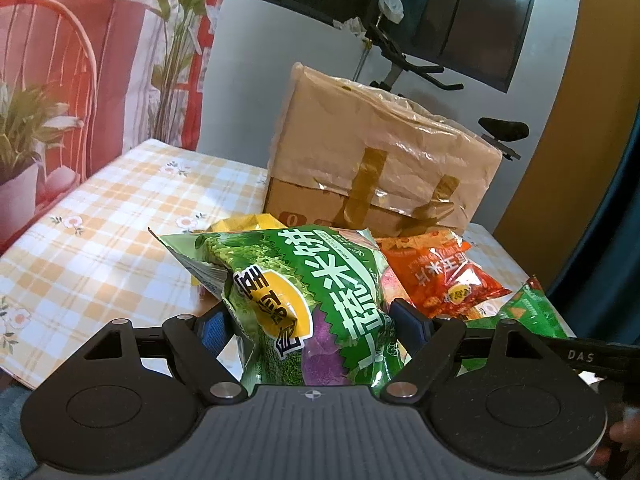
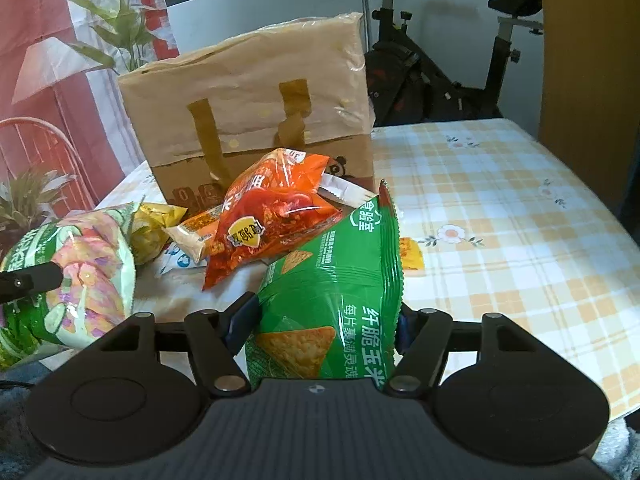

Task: Organize snacks
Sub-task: 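Grasp the green cracker bag with left tool while right tool grasps green chip bag, then lift both green bags and carry them over the paper bag opening, then open both tools to drop the green bags into the paper bag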

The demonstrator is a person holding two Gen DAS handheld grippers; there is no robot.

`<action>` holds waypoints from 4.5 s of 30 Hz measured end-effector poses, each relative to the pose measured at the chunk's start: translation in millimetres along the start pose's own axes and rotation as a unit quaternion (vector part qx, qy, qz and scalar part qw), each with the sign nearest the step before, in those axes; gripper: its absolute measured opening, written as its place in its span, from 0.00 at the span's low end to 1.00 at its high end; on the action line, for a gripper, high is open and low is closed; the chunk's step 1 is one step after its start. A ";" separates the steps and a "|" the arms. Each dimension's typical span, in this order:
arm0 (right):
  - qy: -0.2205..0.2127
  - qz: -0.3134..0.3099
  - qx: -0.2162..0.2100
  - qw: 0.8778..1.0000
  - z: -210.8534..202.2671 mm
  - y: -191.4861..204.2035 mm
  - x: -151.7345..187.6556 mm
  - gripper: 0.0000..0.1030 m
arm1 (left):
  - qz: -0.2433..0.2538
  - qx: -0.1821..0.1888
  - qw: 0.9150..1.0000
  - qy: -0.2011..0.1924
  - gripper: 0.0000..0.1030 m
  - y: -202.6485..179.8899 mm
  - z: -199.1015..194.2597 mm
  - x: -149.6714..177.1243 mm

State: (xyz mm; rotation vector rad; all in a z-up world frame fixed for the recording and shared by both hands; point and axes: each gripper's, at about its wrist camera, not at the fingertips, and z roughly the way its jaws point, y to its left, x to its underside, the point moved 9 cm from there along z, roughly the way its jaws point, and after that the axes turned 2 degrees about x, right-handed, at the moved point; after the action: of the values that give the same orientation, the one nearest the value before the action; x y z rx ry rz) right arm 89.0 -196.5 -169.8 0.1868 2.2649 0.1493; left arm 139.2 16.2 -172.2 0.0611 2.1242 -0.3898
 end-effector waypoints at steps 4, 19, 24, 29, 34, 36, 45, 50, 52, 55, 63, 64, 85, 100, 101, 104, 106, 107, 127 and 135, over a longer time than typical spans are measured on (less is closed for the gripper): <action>-0.022 -0.006 -0.006 1.000 -10.7 3.0 -5.7 0.65 | 0.005 -0.006 1.000 -0.015 0.81 -0.5 -7.4 -4.5; -0.058 0.002 0.042 0.997 -23.7 -13.3 -15.1 0.65 | 0.002 -0.026 0.999 -0.045 0.81 4.5 -16.5 -13.4; -0.058 0.002 0.065 0.996 -20.3 -20.1 -13.7 0.65 | 0.001 -0.030 0.998 -0.047 0.81 6.1 -16.9 -12.8; -0.058 0.004 0.074 0.996 -18.6 -25.5 -13.2 0.65 | -0.001 -0.032 0.998 -0.047 0.81 7.4 -17.0 -13.0; -0.058 -0.002 0.073 0.996 -18.1 -24.0 -12.4 0.65 | -0.001 -0.035 0.998 -0.049 0.81 8.8 -17.3 -13.5; -0.059 -0.002 0.074 0.996 -18.4 -24.4 -12.6 0.65 | -0.002 -0.036 0.998 -0.050 0.81 9.0 -17.3 -13.4; -0.089 -0.003 0.091 0.992 -26.4 -32.9 -27.2 0.65 | 0.012 -0.054 0.996 -0.070 0.81 14.4 -23.6 -28.3; -0.117 0.001 0.119 0.986 -34.3 -53.6 -47.6 0.65 | 0.040 -0.066 0.992 -0.104 0.81 13.2 -35.6 -56.4; -0.131 0.000 0.131 0.983 -38.1 -62.6 -58.8 0.65 | 0.060 -0.069 0.989 -0.121 0.81 9.4 -40.2 -70.5; -0.155 -0.003 0.139 0.978 -44.3 -73.2 -81.4 0.65 | 0.095 -0.076 0.982 -0.145 0.81 1.3 -44.2 -95.9; -0.226 -0.054 0.099 0.968 -49.6 -52.3 -162.5 0.65 | 0.153 -0.077 0.972 -0.160 0.81 -25.4 -21.4 -164.7; -0.234 -0.061 0.092 0.966 -49.6 -46.8 -172.1 0.65 | 0.159 -0.073 0.972 -0.157 0.81 -30.0 -16.4 -172.3; -0.235 -0.078 -0.006 0.969 27.8 10.3 -278.8 0.65 | 0.268 -0.080 0.959 -0.046 0.81 -52.1 108.1 -269.8; -0.171 -0.085 -0.040 0.981 106.7 27.2 -281.3 0.65 | 0.387 -0.092 0.917 0.036 0.83 -83.9 201.0 -254.7; -0.164 -0.082 -0.041 0.982 110.8 26.1 -279.8 0.66 | 0.385 -0.089 0.918 0.042 0.84 -83.3 204.6 -252.9; -0.139 -0.070 -0.051 0.987 121.9 23.3 -274.5 0.68 | 0.374 -0.079 0.922 0.060 0.86 -78.5 211.1 -247.2; -0.122 -0.063 -0.056 0.989 127.7 21.4 -270.8 0.71 | 0.363 -0.070 0.927 0.070 0.87 -75.3 213.0 -244.9; -0.116 -0.061 -0.058 0.990 129.5 20.8 -269.4 0.72 | 0.356 -0.069 0.929 0.073 0.87 -73.0 212.7 -244.5; -0.132 -0.026 -0.073 0.988 71.2 21.5 -238.8 0.83 | 0.156 -0.016 0.987 -0.024 0.87 -28.7 120.8 -269.0; -0.123 -0.031 -0.080 0.989 54.9 28.7 -187.0 0.84 | 0.119 -0.017 0.992 -0.028 0.89 11.6 83.8 -217.0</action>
State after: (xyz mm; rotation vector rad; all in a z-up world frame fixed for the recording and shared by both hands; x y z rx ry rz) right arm 252.8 -200.4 -60.4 0.0455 2.0007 0.2597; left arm 329.6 25.3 -38.4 0.2779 2.0394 -0.2118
